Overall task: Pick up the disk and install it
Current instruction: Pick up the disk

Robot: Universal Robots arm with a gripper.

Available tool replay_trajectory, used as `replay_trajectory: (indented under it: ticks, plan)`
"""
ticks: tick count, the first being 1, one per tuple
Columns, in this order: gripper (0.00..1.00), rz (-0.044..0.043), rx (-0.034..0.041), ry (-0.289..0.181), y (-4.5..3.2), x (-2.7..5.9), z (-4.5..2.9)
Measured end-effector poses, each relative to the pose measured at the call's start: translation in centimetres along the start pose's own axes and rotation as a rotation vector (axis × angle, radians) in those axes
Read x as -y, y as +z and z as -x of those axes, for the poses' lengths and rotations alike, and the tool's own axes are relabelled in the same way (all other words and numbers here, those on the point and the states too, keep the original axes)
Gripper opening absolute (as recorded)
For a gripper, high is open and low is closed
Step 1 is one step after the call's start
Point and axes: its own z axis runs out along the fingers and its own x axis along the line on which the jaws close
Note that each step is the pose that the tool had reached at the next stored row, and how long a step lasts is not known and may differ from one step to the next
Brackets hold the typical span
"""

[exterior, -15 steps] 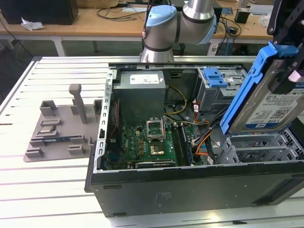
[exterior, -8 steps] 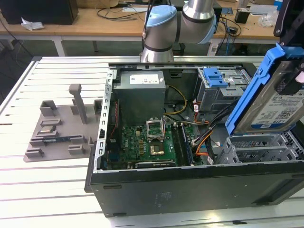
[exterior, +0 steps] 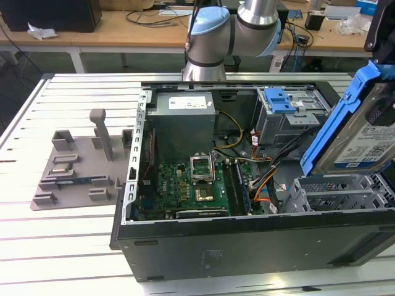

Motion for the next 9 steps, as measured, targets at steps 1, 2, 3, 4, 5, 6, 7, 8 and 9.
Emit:
replay_trajectory:
  ticks: [1, 2, 3, 4, 5, 6, 7, 8, 9]
  plan:
    - [0.37, 0.0000, -0.0001, 0.000, 0.23, 0.23, 0.00]
    - [0.37, 0.0000, 0.0000, 0.000, 0.38, 0.43, 0.00]
    - [0.37, 0.0001, 0.0001, 0.000, 0.50, 0.67, 0.01]
    - [0.37, 0.0002, -0.0001, 0.000, 0.63, 1.06, 0.06]
    - [0.37, 0.0002, -0.0001, 0.000, 0.71, 1.24, 0.10]
    - [0.37, 0.0002, 0.0000, 0.000, 0.82, 1.43, 0.15]
    - [0.37, 0.0002, 0.0000, 0.000, 1.04, 1.80, 0.26]
    - [0.37, 0.0001, -0.0001, 0.000, 1.27, 2.11, 0.37]
    - [0.37, 0.0002, 0.0001, 0.000, 1.46, 2.23, 0.40]
